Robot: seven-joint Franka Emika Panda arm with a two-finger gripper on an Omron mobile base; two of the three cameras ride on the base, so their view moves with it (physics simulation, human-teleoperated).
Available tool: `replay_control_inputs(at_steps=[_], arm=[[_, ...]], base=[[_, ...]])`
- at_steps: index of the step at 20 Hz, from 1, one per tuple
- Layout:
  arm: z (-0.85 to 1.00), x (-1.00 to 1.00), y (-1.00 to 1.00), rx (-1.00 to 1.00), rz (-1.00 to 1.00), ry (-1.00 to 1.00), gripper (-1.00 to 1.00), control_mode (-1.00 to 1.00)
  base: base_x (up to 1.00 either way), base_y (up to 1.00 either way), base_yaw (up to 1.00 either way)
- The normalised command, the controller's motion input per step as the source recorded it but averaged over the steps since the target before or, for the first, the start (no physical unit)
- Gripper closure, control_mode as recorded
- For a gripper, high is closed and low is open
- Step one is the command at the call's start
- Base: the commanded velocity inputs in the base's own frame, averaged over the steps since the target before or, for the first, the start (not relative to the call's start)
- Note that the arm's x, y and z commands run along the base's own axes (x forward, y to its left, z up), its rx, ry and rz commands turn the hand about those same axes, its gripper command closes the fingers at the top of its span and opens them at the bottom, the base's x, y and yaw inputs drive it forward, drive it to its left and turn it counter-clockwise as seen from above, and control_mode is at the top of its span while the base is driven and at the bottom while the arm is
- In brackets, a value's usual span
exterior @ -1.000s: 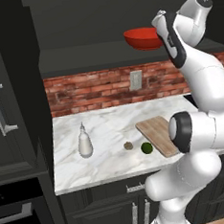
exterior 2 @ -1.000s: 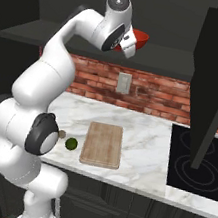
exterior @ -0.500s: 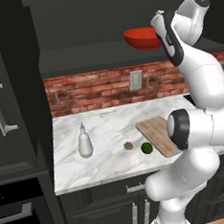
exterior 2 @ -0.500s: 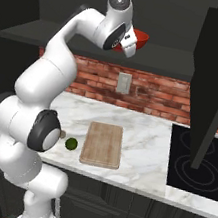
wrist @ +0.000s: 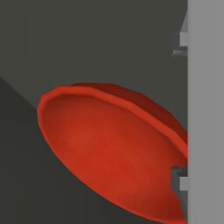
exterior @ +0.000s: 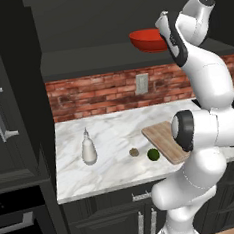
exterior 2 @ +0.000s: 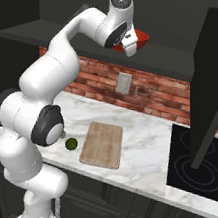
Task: Open the cabinet. Place the bowl and condiment on the counter. Then place the lime and garlic on the cutting board.
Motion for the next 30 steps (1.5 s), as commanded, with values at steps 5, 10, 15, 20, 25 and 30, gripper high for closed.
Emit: replay_control_inputs(at_steps=[5,10,15,20,25,30], arm=[[0.0,0.21,-0.01,0.0,-0.04,0.06,-1.0,-1.0],[0.0,0.2,-0.02,0.0,-0.06,0.07,-1.0,-1.0],[0.0,0.2,0.0,0.0,-0.06,0.06,-1.0,-1.0],[0.0,0.17,0.0,0.0,-0.06,0.04,-1.0,-1.0],[-0.02,0.07,0.0,-0.02,-0.05,0.04,-1.0,-1.0],[-0.04,0.0,-0.02,-0.02,-0.04,0.03,-1.0,-1.0]], base=[[0.0,0.0,0.0],[0.0,0.0,0.0],[0.0,0.0,0.0],[0.0,0.0,0.0],[0.0,0.0,0.0],[0.0,0.0,0.0]])
